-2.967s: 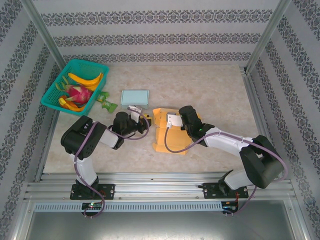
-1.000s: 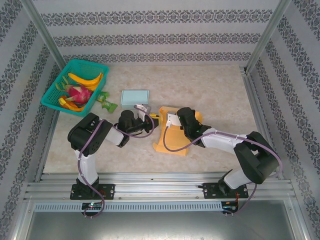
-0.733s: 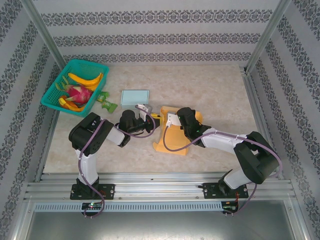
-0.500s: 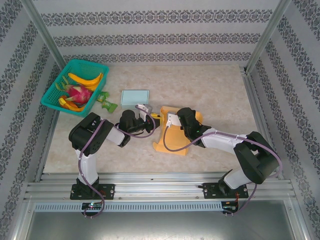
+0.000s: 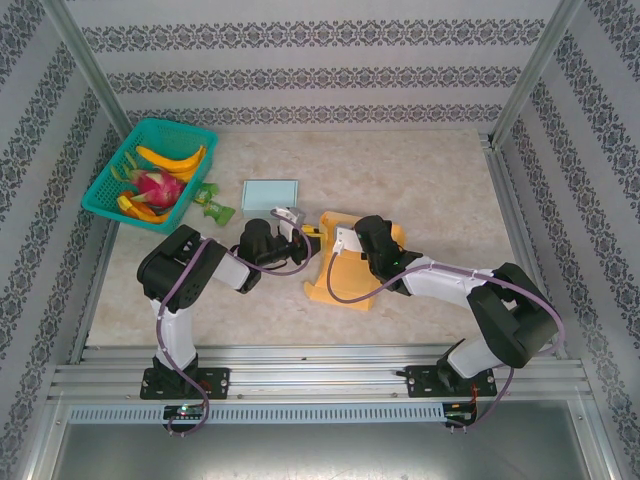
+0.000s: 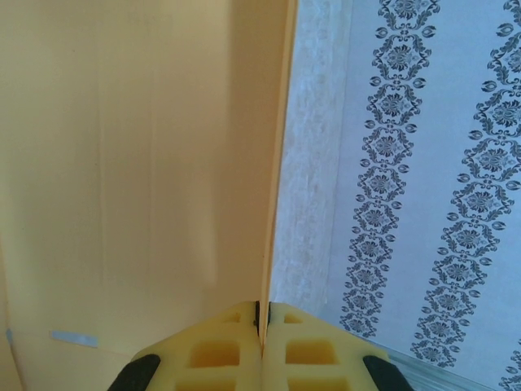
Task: Fold the paper box
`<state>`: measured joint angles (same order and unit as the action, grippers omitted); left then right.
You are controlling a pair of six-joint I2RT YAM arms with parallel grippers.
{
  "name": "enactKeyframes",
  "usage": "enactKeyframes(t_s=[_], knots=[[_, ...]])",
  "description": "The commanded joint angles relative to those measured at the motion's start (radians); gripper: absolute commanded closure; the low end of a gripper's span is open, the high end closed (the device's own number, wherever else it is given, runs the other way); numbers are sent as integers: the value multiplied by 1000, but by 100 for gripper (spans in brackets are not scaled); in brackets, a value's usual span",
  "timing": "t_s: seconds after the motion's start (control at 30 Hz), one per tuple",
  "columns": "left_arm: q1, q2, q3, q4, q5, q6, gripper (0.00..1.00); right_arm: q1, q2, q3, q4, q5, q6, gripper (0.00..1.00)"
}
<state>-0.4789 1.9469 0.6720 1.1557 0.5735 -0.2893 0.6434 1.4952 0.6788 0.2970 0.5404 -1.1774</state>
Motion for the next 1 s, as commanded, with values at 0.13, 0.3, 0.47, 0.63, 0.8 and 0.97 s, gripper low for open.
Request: enactKeyframes(t_s=[0.13,0.3,0.47,0.63,0.8,0.97], knots=[[-15,39,-7,101,-45,-54,62,5,0,-12,8,-30,23,100],[-26,56,4,124,15,-59,62,0,10,-10,16,-14,34,100],[-29,45,2,98,-61,-57,63,-3,10,-16,29,-20,41,100],[-29,58,12,63,-223,-88,63,1,9,-24,35,-50,38,100],[-29,60,-8,95,-302,-126,63,8,22,-25,39,-49,32,100],[-29,41,-20,112,-266,-129,63,9,23,-24,39,-51,32,100]])
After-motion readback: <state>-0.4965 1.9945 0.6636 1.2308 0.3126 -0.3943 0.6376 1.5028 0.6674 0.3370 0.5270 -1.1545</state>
